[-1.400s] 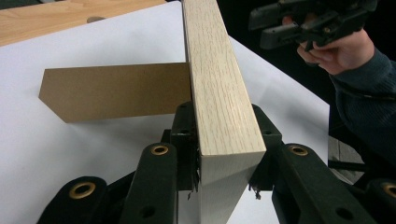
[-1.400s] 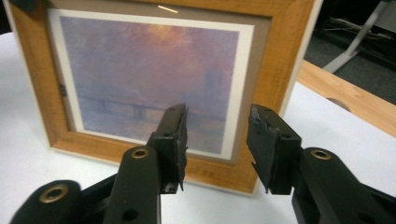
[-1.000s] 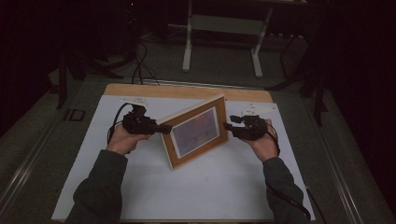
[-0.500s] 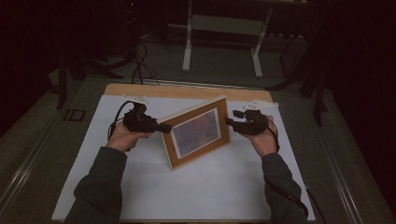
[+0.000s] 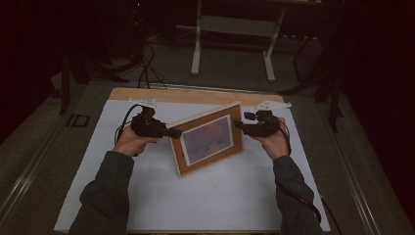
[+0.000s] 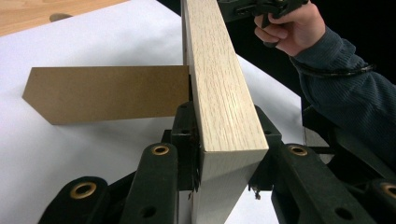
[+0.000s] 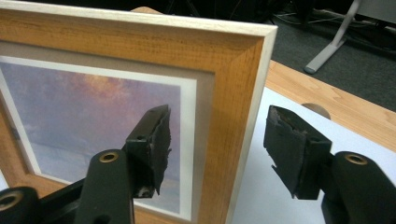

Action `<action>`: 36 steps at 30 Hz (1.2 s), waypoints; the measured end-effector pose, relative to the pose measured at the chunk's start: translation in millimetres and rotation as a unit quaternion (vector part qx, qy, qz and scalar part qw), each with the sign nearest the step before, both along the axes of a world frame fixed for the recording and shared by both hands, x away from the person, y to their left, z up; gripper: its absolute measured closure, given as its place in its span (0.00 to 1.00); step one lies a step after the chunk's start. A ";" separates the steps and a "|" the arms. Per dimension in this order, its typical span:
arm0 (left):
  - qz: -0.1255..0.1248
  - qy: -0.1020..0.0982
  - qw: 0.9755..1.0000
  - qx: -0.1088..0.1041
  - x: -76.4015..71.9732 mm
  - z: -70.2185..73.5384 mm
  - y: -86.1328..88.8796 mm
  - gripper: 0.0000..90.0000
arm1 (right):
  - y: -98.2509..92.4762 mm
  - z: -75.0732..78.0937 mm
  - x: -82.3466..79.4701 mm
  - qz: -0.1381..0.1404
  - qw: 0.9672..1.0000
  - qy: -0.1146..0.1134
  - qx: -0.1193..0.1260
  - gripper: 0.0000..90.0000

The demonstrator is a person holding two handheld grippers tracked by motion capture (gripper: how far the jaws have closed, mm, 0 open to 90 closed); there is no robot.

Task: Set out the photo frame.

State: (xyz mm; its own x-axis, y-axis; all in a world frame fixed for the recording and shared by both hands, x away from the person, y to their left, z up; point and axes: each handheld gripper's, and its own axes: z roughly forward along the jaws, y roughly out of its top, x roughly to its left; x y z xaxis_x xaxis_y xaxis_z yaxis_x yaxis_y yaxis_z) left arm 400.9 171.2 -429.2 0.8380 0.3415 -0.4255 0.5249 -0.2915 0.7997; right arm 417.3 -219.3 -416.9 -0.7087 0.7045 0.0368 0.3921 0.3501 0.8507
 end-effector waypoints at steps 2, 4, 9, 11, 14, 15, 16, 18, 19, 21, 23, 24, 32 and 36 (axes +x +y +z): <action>-0.003 -0.002 1.000 0.001 0.6 0.6 -1.5 0.79 | 0.5 -0.1 2.5 0.002 1.000 0.003 0.005 0.43; -0.005 -0.004 1.000 0.001 1.8 0.8 -3.0 0.79 | 1.0 0.3 5.0 0.002 1.000 0.004 0.003 0.41; -0.012 -0.005 1.000 -0.003 4.9 0.2 -6.3 0.79 | 1.1 0.7 12.9 0.003 1.000 0.010 0.008 0.39; -0.013 -0.005 1.000 -0.004 5.3 -0.2 -6.4 0.78 | 1.5 0.7 15.8 0.004 1.000 0.012 0.008 0.38; -0.009 -0.005 1.000 -0.004 4.5 -0.2 -6.5 0.78 | 1.9 1.0 18.4 0.008 1.000 0.014 0.010 0.37; -0.007 -0.004 1.000 -0.004 4.2 -0.1 -6.6 0.78 | 2.7 1.1 20.5 0.010 1.000 0.015 0.011 0.36; -0.002 -0.003 1.000 -0.003 3.6 0.0 -6.9 0.78 | 2.9 1.0 21.4 0.011 1.000 0.016 0.011 0.36; 0.015 -0.001 1.000 -0.001 2.7 0.4 -7.7 0.75 | 3.7 -0.1 23.8 0.014 1.000 0.018 0.011 0.36; 0.019 -0.001 1.000 0.001 2.1 0.7 -8.0 0.72 | 4.2 -1.2 25.2 0.017 1.000 0.019 0.011 0.35; 0.033 -0.007 0.999 0.005 -1.3 2.1 -9.6 0.72 | 4.6 -1.9 26.0 0.018 1.000 0.020 0.011 0.34; 0.043 -0.014 0.999 0.015 -5.9 3.4 -12.0 0.70 | 5.7 -4.6 28.5 0.026 0.999 0.024 0.011 0.33; 0.054 -0.018 0.998 0.022 -9.2 3.8 -13.6 0.69 | 6.0 -5.5 29.4 0.029 0.999 0.025 0.013 0.33; 0.125 -0.046 0.990 0.042 -29.7 0.0 -9.9 0.65 | 5.0 -10.3 35.3 0.043 0.998 0.035 0.032 0.31; 0.141 -0.055 0.988 0.037 -39.4 -3.7 -7.0 0.71 | 3.1 -12.3 39.5 0.054 0.997 0.045 0.042 0.29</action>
